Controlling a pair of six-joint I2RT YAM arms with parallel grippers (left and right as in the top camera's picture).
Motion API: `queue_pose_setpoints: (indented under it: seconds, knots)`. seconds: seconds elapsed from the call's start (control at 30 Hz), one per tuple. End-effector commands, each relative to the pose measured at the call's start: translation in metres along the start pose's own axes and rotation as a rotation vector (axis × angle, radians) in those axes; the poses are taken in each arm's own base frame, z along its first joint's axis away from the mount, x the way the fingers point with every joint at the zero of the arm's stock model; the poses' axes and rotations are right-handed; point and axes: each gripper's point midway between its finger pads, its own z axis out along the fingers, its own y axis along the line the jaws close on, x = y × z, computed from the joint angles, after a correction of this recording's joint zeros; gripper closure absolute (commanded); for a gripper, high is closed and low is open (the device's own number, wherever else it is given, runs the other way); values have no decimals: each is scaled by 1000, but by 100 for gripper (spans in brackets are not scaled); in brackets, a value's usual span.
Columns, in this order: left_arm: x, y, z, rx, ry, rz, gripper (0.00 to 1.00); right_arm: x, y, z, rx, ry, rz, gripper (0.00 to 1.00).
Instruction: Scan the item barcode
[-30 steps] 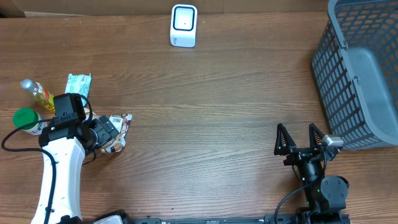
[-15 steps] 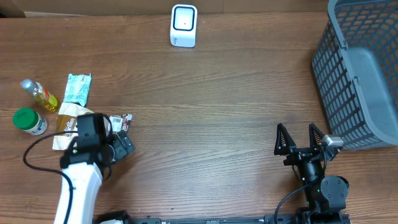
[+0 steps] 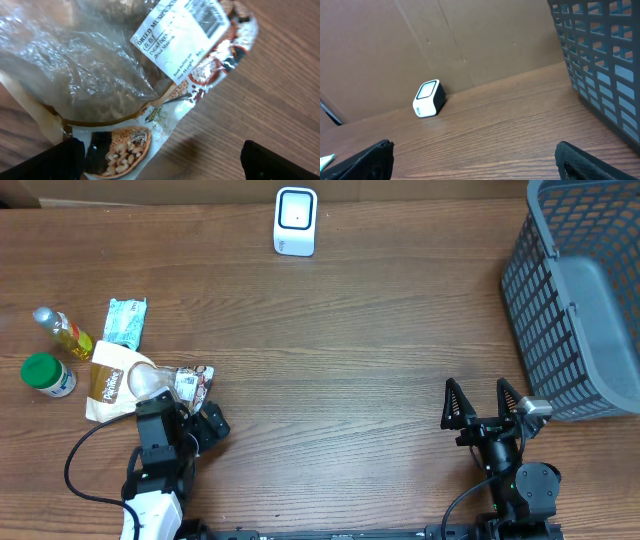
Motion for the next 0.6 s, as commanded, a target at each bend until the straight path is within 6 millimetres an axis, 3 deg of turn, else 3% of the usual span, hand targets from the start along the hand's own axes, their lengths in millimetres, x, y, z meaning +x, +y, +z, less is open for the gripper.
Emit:
queue_pose_setpoints:
  seconds: [0.0, 0.13, 0.33, 0.57]
  knots:
    - [3, -5, -1, 26, 2, 14, 0, 2, -1, 0, 0, -5, 3, 0]
    - [-2, -5, -2, 27, -20, 15, 0, 2, -1, 0, 1, -5, 3, 0]
    - [-25, -16, -3, 78, -131, 22, 1, 1, -1, 0, 0, -5, 3, 0]
    - [-18, -17, 3, 138, -244, 42, 0, 1, -1, 0, 1, -5, 3, 0]
